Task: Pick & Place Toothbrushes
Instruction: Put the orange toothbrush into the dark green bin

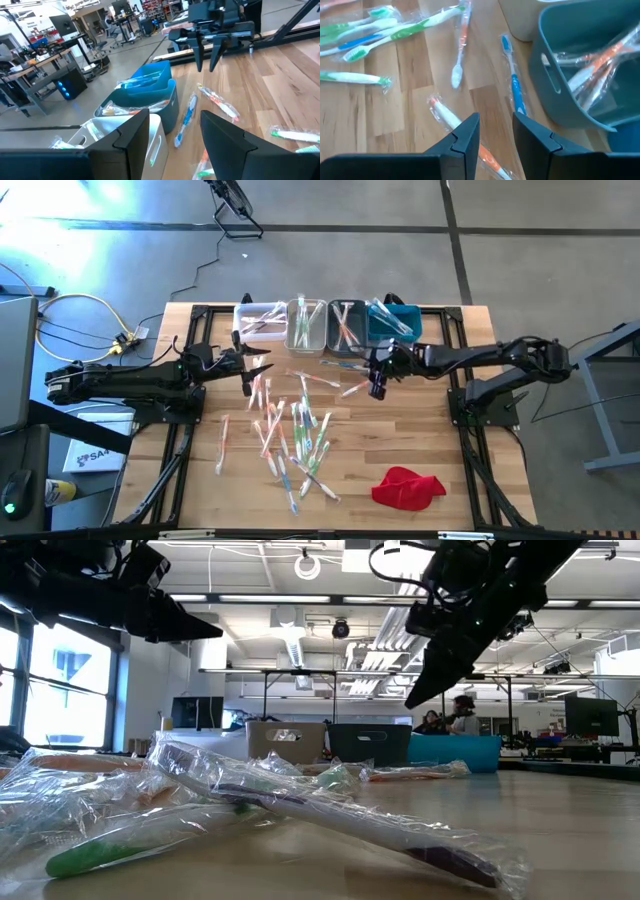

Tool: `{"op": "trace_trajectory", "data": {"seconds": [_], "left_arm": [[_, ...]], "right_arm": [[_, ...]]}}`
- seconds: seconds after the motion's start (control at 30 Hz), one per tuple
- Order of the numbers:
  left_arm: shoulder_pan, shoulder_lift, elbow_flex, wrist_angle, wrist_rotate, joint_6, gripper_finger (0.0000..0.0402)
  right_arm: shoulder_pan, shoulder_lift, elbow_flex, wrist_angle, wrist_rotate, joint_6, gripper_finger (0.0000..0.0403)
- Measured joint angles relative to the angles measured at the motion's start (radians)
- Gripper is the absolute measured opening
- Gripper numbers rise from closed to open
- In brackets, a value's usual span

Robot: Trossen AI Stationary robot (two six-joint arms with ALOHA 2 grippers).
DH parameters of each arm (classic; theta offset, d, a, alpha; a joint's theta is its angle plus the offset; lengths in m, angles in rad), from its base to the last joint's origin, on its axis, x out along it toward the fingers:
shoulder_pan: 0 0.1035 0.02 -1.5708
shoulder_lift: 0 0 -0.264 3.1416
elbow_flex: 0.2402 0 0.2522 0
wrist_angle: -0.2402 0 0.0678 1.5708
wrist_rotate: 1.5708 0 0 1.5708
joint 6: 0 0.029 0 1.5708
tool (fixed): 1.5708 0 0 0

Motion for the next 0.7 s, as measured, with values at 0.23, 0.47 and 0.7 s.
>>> {"op": "trace_trajectory", "data": {"seconds": [0.23,0.47,0.7], "left_arm": [[0.0,0.0,0.0,0.0,0.0,0.0,0.0171],[0.0,0.0,0.0,0.0,0.0,0.0,0.0171],[0.0,0.0,0.0,0.0,0.0,0.0,0.0171]], "right_arm": [[0.069,0.0,0.0,0.037,0.041,-0.002,0.0109],[0.095,0.0,0.0,0.068,0.181,0.047,0.0109],[0.093,0.0,0.0,0.109,0.168,0.061,0.0109]]}}
